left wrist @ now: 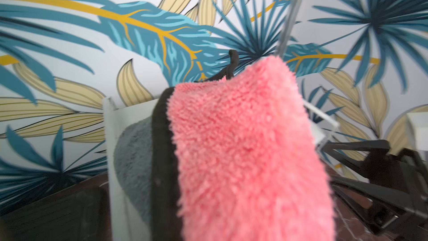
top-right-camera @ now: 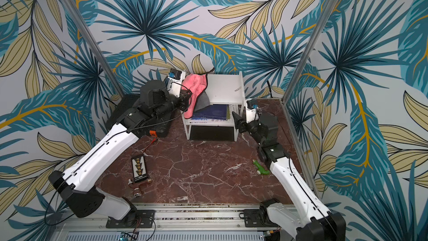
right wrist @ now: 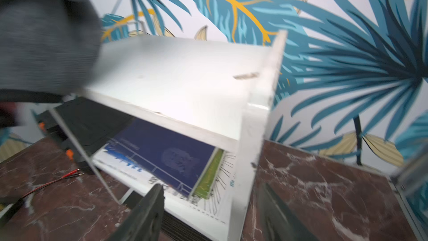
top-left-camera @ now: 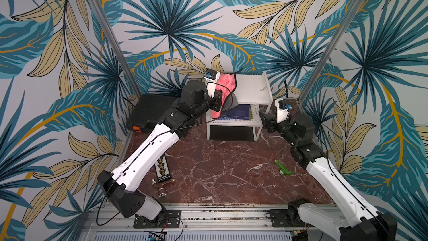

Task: Wipe the bookshelf clean with a cloth
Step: Wipe the dust from the shelf, then adjust the cleaning item, then wipe the dust from the shelf.

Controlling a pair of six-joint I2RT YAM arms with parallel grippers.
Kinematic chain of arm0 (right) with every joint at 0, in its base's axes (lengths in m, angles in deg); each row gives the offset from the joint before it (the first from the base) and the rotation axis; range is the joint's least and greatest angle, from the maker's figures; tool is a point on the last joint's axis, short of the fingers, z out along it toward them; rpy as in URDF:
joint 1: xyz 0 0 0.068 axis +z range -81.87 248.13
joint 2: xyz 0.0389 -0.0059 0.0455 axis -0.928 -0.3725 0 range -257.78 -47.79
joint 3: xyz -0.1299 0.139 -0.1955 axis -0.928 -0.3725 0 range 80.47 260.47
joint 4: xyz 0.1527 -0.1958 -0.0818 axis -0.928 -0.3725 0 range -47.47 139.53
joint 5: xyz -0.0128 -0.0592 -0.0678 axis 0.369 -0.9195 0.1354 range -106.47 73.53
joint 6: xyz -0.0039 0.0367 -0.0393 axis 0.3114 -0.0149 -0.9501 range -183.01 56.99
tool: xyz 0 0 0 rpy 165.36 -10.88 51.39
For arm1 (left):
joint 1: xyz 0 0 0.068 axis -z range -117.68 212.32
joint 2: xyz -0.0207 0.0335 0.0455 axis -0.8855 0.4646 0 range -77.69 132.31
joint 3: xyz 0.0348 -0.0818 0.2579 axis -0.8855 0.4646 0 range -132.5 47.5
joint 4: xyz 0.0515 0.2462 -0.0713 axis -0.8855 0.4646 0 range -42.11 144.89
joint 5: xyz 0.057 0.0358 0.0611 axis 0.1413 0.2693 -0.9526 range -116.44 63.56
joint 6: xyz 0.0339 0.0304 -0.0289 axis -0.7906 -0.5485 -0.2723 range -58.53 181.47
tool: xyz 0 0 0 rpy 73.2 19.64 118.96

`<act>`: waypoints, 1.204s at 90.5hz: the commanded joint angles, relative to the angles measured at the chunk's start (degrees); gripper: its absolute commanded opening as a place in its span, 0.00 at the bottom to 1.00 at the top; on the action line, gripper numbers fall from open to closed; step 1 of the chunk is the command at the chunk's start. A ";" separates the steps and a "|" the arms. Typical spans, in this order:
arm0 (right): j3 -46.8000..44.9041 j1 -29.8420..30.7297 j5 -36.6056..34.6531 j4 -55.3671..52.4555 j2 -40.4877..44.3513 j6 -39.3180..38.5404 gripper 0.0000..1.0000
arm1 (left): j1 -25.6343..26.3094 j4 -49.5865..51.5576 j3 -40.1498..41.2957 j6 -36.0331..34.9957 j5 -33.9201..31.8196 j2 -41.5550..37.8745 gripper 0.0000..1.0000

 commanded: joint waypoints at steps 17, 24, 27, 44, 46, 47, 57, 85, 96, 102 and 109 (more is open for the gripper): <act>6.86 1.19 33.92 9.78 -3.18 4.26 0.78 | 1.57 -3.41 0.38 3.81 32.20 0.36 0.00; 11.28 1.97 36.03 7.81 -6.77 3.31 0.80 | 1.63 -5.11 -0.07 5.84 35.10 1.22 0.00; 12.46 2.48 36.21 7.09 -7.98 1.90 0.80 | 1.65 -5.75 -0.23 6.59 36.56 1.59 0.00; 16.50 4.17 39.44 8.07 -12.72 -0.43 0.76 | 1.81 -7.81 -0.46 8.09 39.89 3.21 0.00; 16.50 4.26 39.75 8.89 -13.01 -0.27 0.74 | 1.80 -7.40 -0.57 7.70 39.07 3.34 0.02; 16.49 4.29 39.75 9.33 -13.10 -0.16 0.72 | 1.80 -7.30 -0.64 7.46 38.22 3.36 0.03; 18.43 4.31 32.94 8.67 -14.22 0.96 0.23 | 1.08 -2.21 0.00 6.06 25.80 2.54 0.14; 47.32 8.28 3.30 -24.89 -33.00 -6.46 0.00 | -7.92 -14.27 22.97 11.21 -6.12 -14.25 0.87; 69.17 13.69 -6.12 -39.90 -47.54 -9.41 0.00 | -8.57 -15.42 26.67 5.31 -4.85 -14.01 0.89; 81.95 14.27 -7.03 -45.56 -55.09 -7.48 0.00 | -8.66 -16.84 27.76 3.24 -2.56 -12.50 0.88; 95.67 14.96 -8.65 -53.40 -62.15 -6.69 0.00 | -8.65 -18.69 27.98 1.87 0.06 -10.66 0.86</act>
